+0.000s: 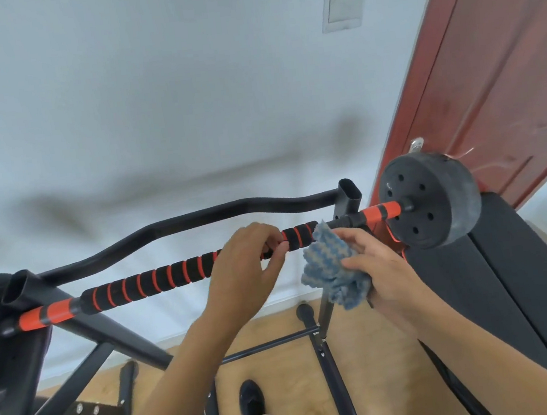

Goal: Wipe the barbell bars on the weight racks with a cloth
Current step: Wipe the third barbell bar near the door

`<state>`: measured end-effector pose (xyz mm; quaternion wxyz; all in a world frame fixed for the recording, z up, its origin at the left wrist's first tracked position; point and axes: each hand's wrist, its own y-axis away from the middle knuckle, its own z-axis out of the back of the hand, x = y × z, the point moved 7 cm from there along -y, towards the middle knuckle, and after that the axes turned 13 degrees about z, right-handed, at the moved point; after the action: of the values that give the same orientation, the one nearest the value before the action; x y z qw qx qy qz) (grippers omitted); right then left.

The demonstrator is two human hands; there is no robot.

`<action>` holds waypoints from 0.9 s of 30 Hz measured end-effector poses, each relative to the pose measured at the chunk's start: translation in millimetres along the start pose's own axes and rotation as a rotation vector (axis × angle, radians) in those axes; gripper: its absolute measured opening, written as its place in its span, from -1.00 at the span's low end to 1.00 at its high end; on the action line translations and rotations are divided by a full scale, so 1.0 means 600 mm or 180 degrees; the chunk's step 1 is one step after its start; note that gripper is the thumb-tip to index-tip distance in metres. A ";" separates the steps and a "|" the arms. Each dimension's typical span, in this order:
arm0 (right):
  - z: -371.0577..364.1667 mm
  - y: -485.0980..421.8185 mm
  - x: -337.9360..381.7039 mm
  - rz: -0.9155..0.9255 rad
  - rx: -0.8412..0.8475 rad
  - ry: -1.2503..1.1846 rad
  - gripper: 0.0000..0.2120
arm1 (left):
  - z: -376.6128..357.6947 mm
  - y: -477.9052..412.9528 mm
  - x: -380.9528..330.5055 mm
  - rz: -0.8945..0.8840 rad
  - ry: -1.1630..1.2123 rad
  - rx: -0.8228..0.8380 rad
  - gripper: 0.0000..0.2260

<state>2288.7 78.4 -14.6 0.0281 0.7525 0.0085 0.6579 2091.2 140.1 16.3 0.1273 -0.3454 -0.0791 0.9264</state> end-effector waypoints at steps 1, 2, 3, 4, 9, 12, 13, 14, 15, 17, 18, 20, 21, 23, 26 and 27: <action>-0.005 0.003 0.005 -0.0003 -0.0008 -0.0293 -0.63 | -0.004 0.021 -0.011 0.0372 0.0415 0.0213 -0.88; -0.010 0.005 0.009 0.0006 -0.0011 -0.0516 -0.65 | -0.015 0.040 -0.023 0.0695 0.0845 0.0518 -0.83; -0.015 0.007 0.016 0.0023 -0.0007 -0.0640 -0.68 | -0.029 0.056 -0.033 0.0948 0.1216 0.0790 -0.78; -0.018 0.010 0.021 0.0055 0.0003 -0.0707 -0.70 | -0.041 0.068 -0.042 0.1105 0.1483 0.0943 -0.76; -0.020 0.030 0.044 0.0314 0.0076 0.0049 -0.72 | -0.033 0.087 -0.047 0.1214 0.1784 0.0442 -0.90; -0.013 0.039 0.047 0.0292 0.0175 0.0273 -0.69 | -0.014 0.084 -0.056 0.1197 0.2101 0.0524 -0.93; -0.010 0.042 0.048 0.0286 0.0183 0.0325 -0.68 | -0.010 0.084 -0.060 0.1222 0.2215 0.0615 -0.94; -0.008 0.045 0.050 0.0299 0.0196 0.0393 -0.70 | -0.004 0.083 -0.063 0.1242 0.2248 0.0631 -0.94; -0.007 0.048 0.052 0.0340 0.0233 0.0483 -0.72 | 0.003 0.082 -0.066 0.1258 0.2211 0.0585 -0.94; -0.012 0.055 0.058 0.0424 0.0434 0.0869 -0.73 | 0.017 0.082 -0.069 0.1314 0.2126 0.0482 -0.92; -0.017 0.058 0.059 0.0437 0.0571 0.1166 -0.71 | 0.023 0.080 -0.070 0.1333 0.2127 0.0453 -0.90; -0.022 0.060 0.059 0.0489 0.0649 0.1585 -0.74 | 0.031 0.076 -0.081 0.1267 0.2294 0.0558 -0.89; -0.022 0.059 0.060 0.0542 0.0590 0.1591 -0.81 | 0.034 0.075 -0.088 0.1173 0.2383 0.0641 -0.90; -0.019 0.057 0.059 0.0540 0.0358 0.1168 -0.89 | 0.043 0.076 -0.097 0.0912 0.2345 0.0562 -0.88; -0.006 0.057 0.056 0.0144 -0.0053 0.0232 -0.79 | 0.046 0.090 -0.079 0.1106 0.1885 -0.0031 -0.85; -0.002 0.058 0.055 0.0075 -0.0114 0.0120 -0.78 | 0.037 0.097 -0.070 0.1364 0.1829 -0.0041 -0.77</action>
<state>2291.3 45.6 20.3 0.0337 0.7394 -0.0117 0.6724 2096.4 71.3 45.4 -0.0550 -0.6013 0.0283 0.7966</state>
